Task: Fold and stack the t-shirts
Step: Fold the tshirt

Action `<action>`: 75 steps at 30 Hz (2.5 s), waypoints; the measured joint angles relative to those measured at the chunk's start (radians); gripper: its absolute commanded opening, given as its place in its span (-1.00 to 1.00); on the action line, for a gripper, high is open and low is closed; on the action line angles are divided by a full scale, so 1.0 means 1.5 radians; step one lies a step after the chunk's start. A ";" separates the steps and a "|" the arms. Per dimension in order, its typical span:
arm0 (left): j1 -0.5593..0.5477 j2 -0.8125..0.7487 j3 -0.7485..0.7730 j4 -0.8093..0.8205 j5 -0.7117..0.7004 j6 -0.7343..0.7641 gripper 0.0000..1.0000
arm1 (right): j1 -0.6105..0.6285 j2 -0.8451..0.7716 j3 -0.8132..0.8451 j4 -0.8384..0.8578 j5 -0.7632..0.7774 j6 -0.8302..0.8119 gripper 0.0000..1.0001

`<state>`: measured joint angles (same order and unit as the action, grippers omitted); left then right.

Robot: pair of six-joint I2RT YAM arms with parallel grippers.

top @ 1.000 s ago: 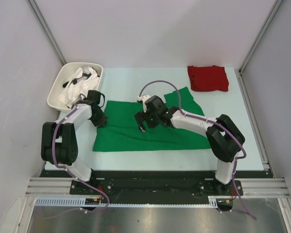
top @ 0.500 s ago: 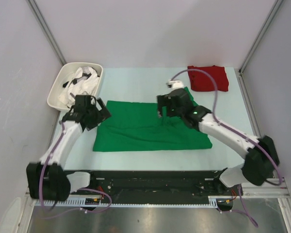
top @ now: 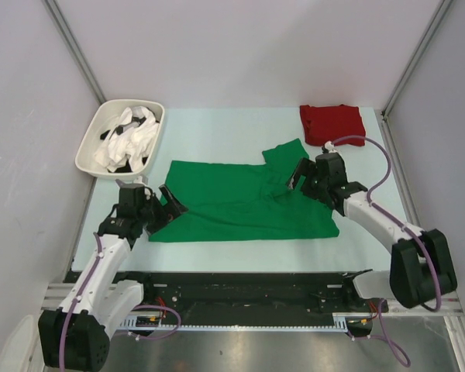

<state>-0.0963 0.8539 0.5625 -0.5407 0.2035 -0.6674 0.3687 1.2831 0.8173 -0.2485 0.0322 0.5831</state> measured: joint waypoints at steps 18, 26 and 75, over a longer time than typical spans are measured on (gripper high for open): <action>-0.002 0.017 -0.001 0.048 0.032 0.004 0.99 | -0.010 0.281 0.038 0.259 -0.161 0.224 0.86; -0.002 0.040 -0.004 0.063 0.039 0.009 1.00 | -0.011 0.336 0.102 0.272 -0.161 0.223 0.87; -0.002 0.040 0.002 0.041 0.012 0.026 1.00 | -0.045 0.204 -0.015 0.216 -0.182 0.206 0.97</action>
<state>-0.0990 0.9134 0.5652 -0.4793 0.2222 -0.6281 0.3019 1.5887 0.7948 0.0750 -0.2405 0.8925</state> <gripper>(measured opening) 0.996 0.990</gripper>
